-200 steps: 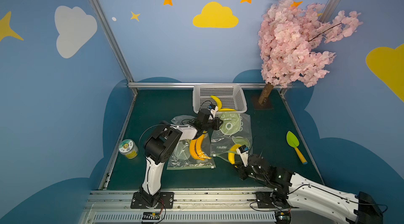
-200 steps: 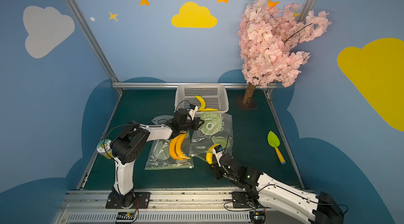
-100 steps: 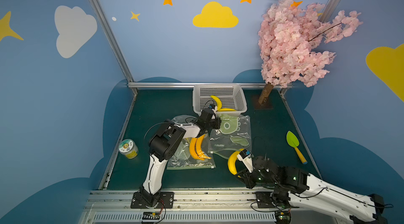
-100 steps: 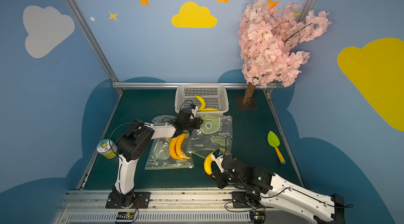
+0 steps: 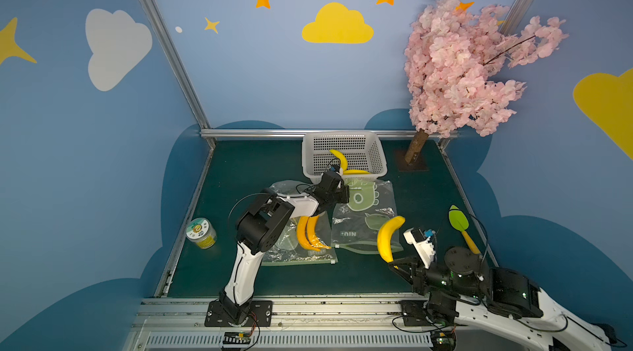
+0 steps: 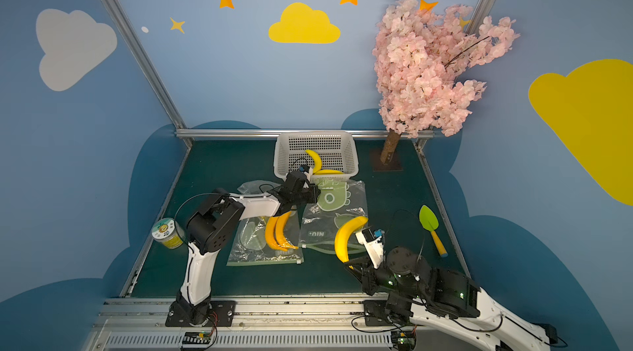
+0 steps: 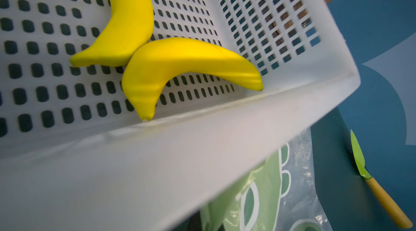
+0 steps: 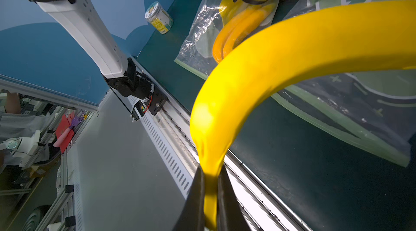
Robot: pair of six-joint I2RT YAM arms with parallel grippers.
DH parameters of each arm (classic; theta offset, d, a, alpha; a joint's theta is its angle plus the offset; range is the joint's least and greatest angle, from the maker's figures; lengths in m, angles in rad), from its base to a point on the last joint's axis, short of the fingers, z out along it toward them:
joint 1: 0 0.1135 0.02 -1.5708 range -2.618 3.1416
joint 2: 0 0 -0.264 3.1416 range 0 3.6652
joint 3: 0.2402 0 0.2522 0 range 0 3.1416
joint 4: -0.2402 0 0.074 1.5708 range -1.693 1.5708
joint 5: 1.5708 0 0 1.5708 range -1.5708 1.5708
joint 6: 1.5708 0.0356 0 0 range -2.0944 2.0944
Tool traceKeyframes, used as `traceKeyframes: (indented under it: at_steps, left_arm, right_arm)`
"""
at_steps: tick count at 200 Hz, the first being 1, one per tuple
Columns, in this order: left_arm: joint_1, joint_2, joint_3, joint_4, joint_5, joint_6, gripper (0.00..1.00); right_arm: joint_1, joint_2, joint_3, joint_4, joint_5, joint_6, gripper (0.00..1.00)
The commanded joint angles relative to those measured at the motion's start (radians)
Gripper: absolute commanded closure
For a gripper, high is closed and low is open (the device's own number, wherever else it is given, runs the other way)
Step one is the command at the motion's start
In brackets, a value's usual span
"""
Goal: Open the zip-top bag and take out the banana
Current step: Pick up the banana from the zipper food storage bag, then place the banana in the basket.
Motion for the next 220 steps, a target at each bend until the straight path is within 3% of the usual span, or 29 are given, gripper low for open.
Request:
traceKeyframes:
  at_steps: [1, 30, 44, 57, 79, 89, 104, 122, 128, 131, 157, 194, 220]
  left_arm:
    - [-0.012, 0.039, 0.029, -0.035, -0.026, -0.045, 0.98]
    - [-0.053, 0.055, 0.038, 0.011, -0.058, -0.129, 0.98]
    - [-0.075, 0.071, 0.059, 0.035, -0.075, -0.170, 0.98]
    - [-0.090, 0.092, 0.096, 0.032, -0.080, -0.199, 0.98]
    - [-0.099, 0.109, 0.129, 0.032, -0.080, -0.254, 0.95]
    - [-0.100, 0.100, 0.120, 0.036, -0.079, -0.267, 0.80]
    - [-0.106, 0.073, 0.098, 0.037, -0.075, -0.252, 0.49]
    - [-0.111, 0.008, 0.034, 0.048, -0.084, -0.212, 0.24]
    - [-0.111, -0.020, -0.001, 0.055, -0.092, -0.189, 0.04]
    - [-0.111, -0.036, -0.020, 0.058, -0.098, -0.177, 0.01]
    - [-0.105, -0.238, -0.188, 0.031, -0.181, -0.038, 0.00]
    - [-0.105, -0.594, -0.402, -0.032, -0.252, 0.205, 0.00]
    - [-0.101, -0.830, -0.474, -0.254, -0.304, 0.349, 0.00]
  right_arm:
    - [0.004, 0.035, 0.085, -0.054, 0.074, -0.067, 1.00]
    - [-0.010, 0.103, 0.127, -0.011, 0.305, -0.189, 1.00]
    - [-0.055, 0.183, 0.147, 0.032, 0.349, -0.246, 1.00]
    - [-0.156, 0.271, 0.175, 0.060, 0.292, -0.286, 1.00]
    - [-0.388, 0.358, 0.160, 0.197, 0.064, -0.330, 1.00]
    - [-0.460, 0.387, 0.138, 0.278, 0.003, -0.345, 1.00]
    - [-0.554, 0.465, 0.119, 0.387, -0.072, -0.372, 1.00]
    - [-0.628, 0.597, 0.120, 0.527, -0.139, -0.403, 1.00]
    - [-0.648, 0.646, 0.126, 0.575, -0.155, -0.409, 1.00]
    - [-0.656, 0.668, 0.130, 0.596, -0.159, -0.411, 1.00]
    - [-0.723, 0.927, 0.237, 0.709, -0.258, -0.421, 1.00]
    - [-0.745, 1.320, 0.548, 0.708, -0.376, -0.428, 1.00]
    - [-0.771, 1.546, 0.767, 0.649, -0.480, -0.391, 1.00]
